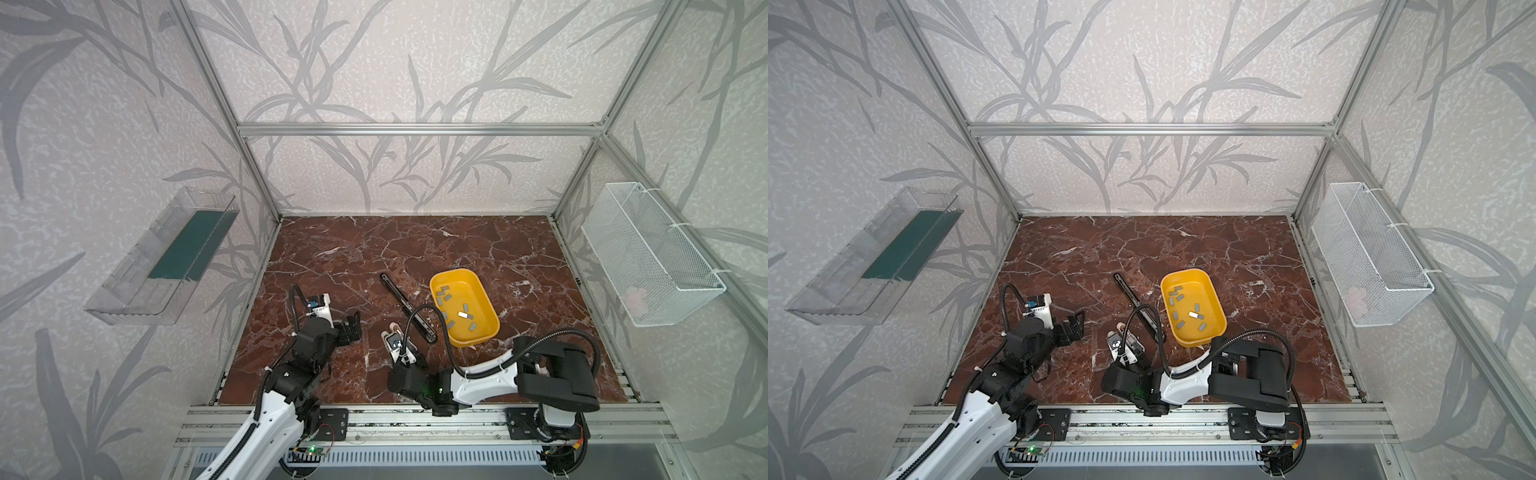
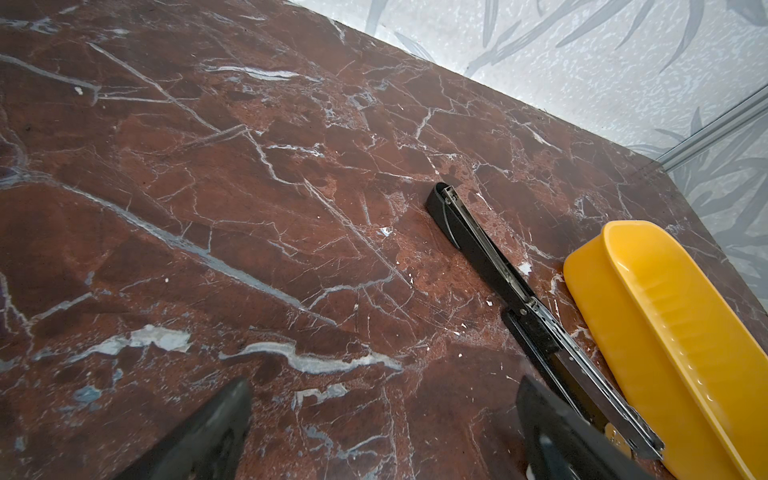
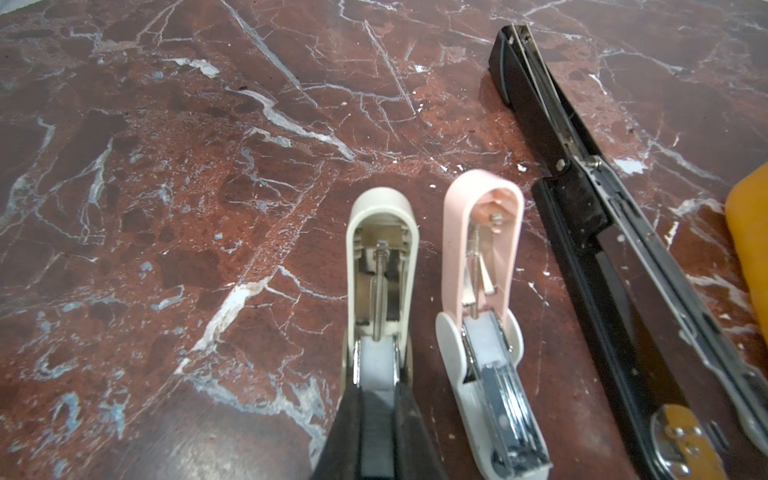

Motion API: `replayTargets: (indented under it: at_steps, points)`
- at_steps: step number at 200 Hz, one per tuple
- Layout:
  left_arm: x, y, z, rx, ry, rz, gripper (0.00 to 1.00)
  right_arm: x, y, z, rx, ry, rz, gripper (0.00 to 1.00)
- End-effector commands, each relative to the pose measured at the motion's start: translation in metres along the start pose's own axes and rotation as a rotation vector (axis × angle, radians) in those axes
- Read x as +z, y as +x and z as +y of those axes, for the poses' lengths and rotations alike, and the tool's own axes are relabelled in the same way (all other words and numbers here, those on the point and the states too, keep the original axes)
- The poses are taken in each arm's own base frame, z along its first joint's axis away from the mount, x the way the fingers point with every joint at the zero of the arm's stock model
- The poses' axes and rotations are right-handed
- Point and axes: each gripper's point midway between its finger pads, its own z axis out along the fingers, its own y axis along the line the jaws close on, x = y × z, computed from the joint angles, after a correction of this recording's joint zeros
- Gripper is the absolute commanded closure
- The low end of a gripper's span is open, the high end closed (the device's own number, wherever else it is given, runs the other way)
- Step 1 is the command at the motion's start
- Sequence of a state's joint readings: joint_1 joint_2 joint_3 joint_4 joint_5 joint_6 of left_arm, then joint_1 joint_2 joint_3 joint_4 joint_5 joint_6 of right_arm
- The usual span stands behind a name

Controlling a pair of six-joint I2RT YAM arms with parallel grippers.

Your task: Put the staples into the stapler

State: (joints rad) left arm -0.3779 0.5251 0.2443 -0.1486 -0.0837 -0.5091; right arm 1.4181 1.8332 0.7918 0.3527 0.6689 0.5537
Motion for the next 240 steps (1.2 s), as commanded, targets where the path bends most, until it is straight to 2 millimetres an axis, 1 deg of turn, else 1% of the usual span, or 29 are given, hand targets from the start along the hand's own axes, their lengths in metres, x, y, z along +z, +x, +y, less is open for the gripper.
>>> replayTargets:
  at_steps: [1,97,124,153,171,201,223,240]
  points:
    - [0.000,-0.004,-0.002,-0.015,0.007,-0.016,0.01,-0.005,0.006,-0.011,-0.008,0.020,0.025,1.00]
    - [0.000,-0.004,-0.002,-0.016,0.006,-0.015,0.01,-0.004,0.016,-0.010,0.011,0.004,0.055,0.98]
    - [0.000,-0.004,-0.002,-0.015,0.006,-0.015,0.01,-0.003,0.016,-0.007,0.008,-0.008,0.057,0.91]
    - [0.000,-0.004,-0.002,-0.015,0.006,-0.014,0.01,-0.004,0.015,-0.005,0.004,-0.018,0.053,0.78]
    - [0.000,-0.004,-0.002,-0.015,0.005,-0.014,0.01,-0.005,0.013,-0.005,0.004,-0.017,0.048,0.77]
    - [0.000,-0.004,-0.002,-0.015,0.006,-0.014,0.01,-0.008,0.007,-0.004,0.003,-0.024,0.038,0.69]
    - [0.000,-0.003,-0.002,-0.015,0.005,-0.013,0.01,-0.012,-0.002,-0.003,0.004,-0.035,0.022,0.64]
    - [0.000,-0.003,-0.002,-0.014,0.005,-0.013,0.01,-0.018,-0.012,-0.003,0.006,-0.040,0.004,0.63]
